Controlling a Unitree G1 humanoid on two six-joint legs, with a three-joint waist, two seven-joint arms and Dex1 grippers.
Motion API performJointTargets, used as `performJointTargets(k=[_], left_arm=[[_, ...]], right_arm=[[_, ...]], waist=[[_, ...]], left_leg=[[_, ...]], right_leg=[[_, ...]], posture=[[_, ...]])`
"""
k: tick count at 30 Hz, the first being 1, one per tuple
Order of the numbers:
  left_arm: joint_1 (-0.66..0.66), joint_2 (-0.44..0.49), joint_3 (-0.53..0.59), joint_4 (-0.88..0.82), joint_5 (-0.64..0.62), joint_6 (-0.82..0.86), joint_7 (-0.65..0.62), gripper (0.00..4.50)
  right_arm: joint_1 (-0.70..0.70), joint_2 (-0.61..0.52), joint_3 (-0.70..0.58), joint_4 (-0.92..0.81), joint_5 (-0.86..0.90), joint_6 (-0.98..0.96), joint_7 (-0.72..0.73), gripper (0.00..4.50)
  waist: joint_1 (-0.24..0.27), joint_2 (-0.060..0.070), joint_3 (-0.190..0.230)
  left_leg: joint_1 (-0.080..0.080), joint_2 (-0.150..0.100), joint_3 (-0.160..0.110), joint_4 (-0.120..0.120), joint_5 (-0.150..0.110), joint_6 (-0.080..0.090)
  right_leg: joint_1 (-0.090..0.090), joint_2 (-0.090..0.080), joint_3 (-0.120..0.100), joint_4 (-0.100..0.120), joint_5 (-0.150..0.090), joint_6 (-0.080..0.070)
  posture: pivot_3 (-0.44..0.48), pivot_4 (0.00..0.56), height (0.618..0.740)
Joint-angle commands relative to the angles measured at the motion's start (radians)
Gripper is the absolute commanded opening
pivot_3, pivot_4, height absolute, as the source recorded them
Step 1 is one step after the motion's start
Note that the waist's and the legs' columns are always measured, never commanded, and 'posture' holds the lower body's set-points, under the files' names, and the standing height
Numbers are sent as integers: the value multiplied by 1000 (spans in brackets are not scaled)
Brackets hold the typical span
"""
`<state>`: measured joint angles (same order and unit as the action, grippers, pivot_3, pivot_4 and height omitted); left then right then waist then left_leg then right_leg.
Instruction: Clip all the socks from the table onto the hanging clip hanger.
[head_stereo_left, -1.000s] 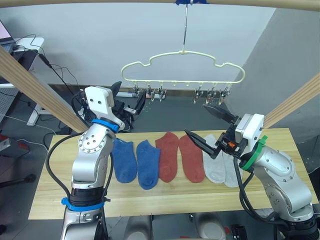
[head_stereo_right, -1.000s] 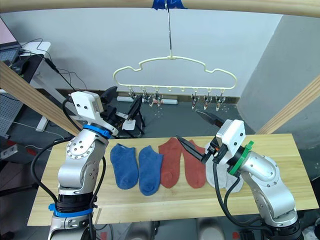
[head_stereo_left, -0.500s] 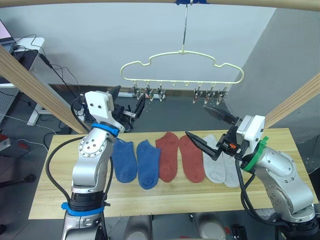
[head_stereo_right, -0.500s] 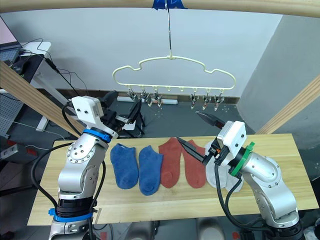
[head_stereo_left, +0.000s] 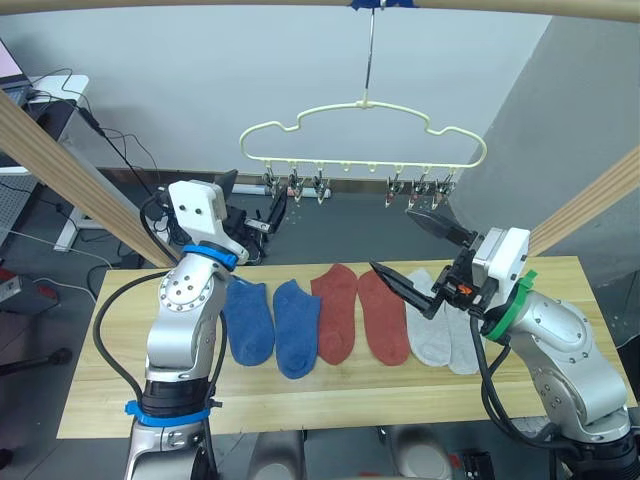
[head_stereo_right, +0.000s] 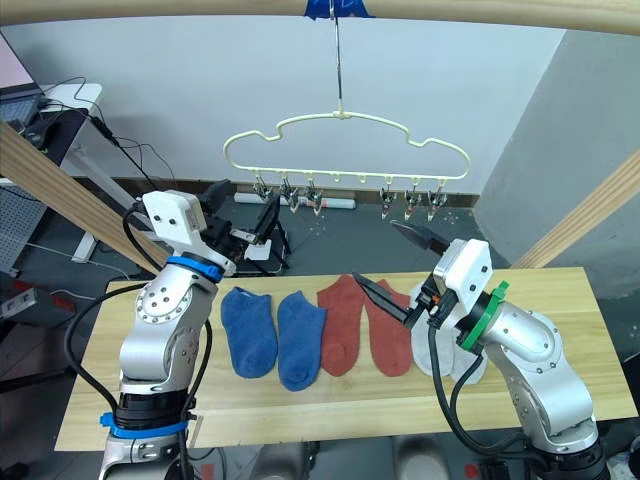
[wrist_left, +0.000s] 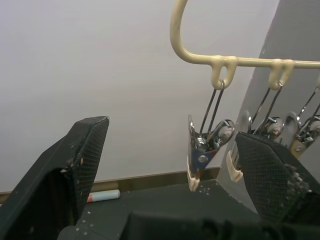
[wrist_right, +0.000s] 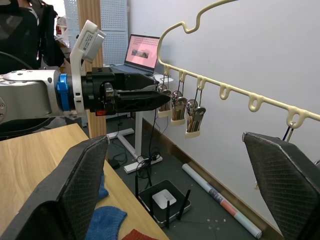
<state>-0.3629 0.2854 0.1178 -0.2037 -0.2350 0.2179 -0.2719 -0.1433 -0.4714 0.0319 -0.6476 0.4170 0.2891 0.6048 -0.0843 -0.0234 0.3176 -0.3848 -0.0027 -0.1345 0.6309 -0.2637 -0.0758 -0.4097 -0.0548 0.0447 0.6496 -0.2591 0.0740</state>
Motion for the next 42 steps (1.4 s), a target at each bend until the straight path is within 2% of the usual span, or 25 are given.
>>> performJointTargets(k=[1, 6, 9, 19, 23, 25, 31, 35, 42], left_arm=[[-23, -5, 2, 7, 14, -39, 5, 4492], [-37, -10, -1, 21, 19, -55, 2, 4492], [-37, -10, -2, 21, 22, -63, 0, 3919], [-33, -15, -13, 6, 13, -65, -14, 815], [-32, -15, -14, 2, 15, -66, -13, 214], [-31, -10, -17, -1, 19, -66, -17, 86], [-22, 30, -23, -31, 22, -15, -37, 85], [-6, 62, -32, -79, -20, 62, -81, 85], [-4, 57, -14, -125, -62, 137, -74, 85]], right_arm=[[-8, 0, -12, -52, 18, -3, -7, 4500], [-1, -5, -8, -49, 7, -5, -5, 4500], [-1, -4, -10, -46, 5, -4, -7, 4500], [0, -1, -6, -48, 7, 0, -12, 4500], [6, -4, -8, -44, 6, 2, -10, 4500], [20, -13, -11, -34, -5, 2, -8, 4500], [125, -95, -55, 73, -70, 79, -30, 4500], [177, -156, -122, 227, -89, 197, -51, 4500], [178, -239, -115, 540, -173, 183, 0, 4500]], waist=[[0, 0, 0], [0, 0, 0], [0, 0, 0], [0, 0, 0], [0, 0, 0], [0, 0, 0], [1, 0, 0], [1, 0, 0], [0, 0, 0]], left_leg=[[0, 0, 0, 0, 0, 0], [0, 0, 0, 0, 0, 0], [0, 0, 0, 0, 0, 0], [0, 0, 0, 0, 0, 0], [0, 0, 0, 0, 0, 0], [0, 0, 0, 0, 0, 0], [0, 0, 0, 0, 0, 0], [0, 0, 0, 1, 0, 0], [0, 0, 1, 1, 0, 0]], right_leg=[[0, 0, 0, 0, 0, 0], [0, 0, 0, 0, 0, 0], [0, 0, 0, 0, 0, 0], [0, 0, 0, 0, 0, 0], [0, 0, 0, 1, 0, 0], [0, 0, 0, 1, 0, 0], [0, 0, 0, 1, 0, 0], [0, 0, 1, 1, 0, 0], [0, 0, 1, 2, 0, 0]], posture=[[-157, 324, 740], [-157, 326, 740], [-156, 328, 740], [-152, 332, 740], [-151, 335, 740], [-150, 337, 740], [-132, 341, 740], [-130, 347, 740], [-108, 346, 740]])
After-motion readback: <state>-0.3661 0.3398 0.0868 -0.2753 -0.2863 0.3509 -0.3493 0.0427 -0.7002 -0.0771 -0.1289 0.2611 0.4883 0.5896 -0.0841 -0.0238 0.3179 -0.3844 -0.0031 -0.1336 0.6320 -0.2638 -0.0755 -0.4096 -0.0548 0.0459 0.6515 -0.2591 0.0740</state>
